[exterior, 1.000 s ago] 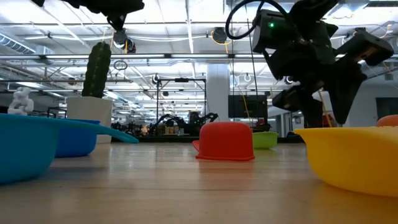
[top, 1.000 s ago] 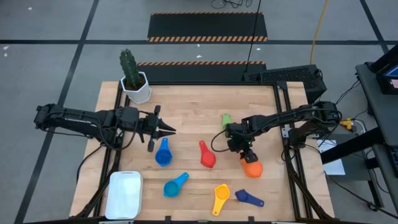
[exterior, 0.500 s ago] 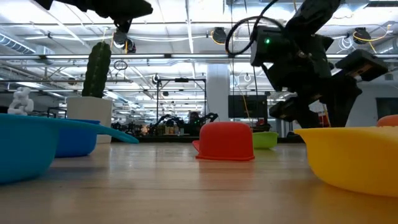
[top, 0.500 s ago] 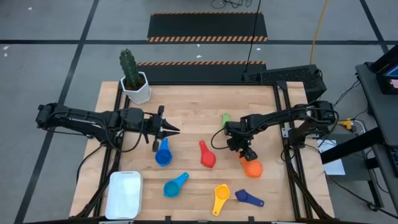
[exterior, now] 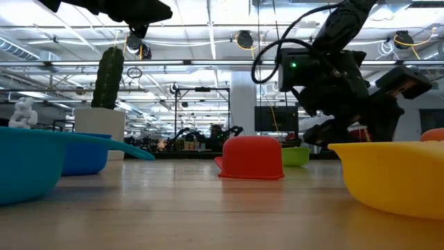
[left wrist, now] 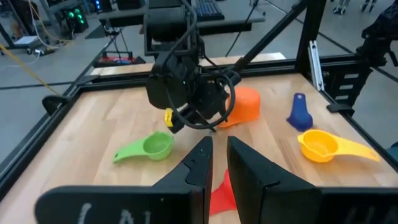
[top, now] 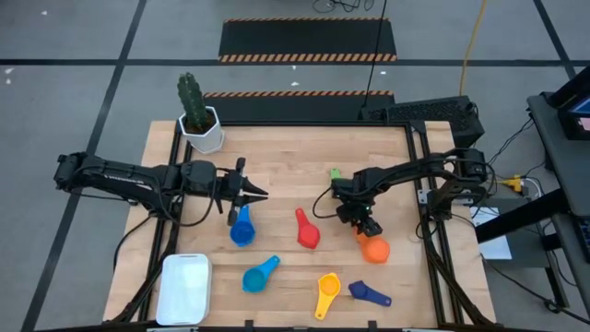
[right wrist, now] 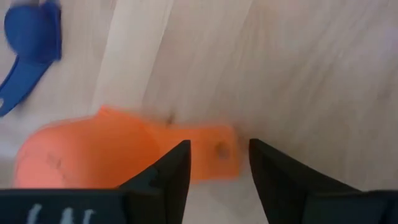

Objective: Nest measuring cups in basket
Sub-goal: Put the orange measuring cup into the white bin

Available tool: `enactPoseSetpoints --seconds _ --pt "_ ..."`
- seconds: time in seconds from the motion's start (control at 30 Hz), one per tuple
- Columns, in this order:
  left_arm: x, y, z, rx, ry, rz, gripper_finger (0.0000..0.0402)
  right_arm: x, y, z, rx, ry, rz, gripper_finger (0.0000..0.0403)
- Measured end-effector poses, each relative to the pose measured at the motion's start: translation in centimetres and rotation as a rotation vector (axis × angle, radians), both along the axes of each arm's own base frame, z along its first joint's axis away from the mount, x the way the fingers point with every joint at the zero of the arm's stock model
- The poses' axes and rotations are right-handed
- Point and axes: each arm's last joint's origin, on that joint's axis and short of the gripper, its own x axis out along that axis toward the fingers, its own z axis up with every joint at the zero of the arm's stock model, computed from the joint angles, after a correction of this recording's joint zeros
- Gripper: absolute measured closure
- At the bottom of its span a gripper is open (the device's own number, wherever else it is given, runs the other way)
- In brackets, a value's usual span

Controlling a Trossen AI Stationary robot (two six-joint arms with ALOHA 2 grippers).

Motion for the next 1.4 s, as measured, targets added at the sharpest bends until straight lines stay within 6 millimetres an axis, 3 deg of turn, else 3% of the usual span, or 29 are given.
enactPoseSetpoints --seconds 0.4,0.9,1.4 --pt "0.0 0.0 0.0 -0.002 -0.001 0.0 0.035 0.1 -0.1 0.4 -0.005 -0.036 -0.016 0.0306" --pt "0.0 0.0 0.0 -0.002 -0.001 0.0 0.035 0.5 -0.1 0.4 0.017 -0.086 -0.001 0.0297" --pt "0.0 0.0 0.0 -0.002 -0.001 0.0 0.035 0.1 0.0 0.2 0.031 -0.088 0.035 0.0396"
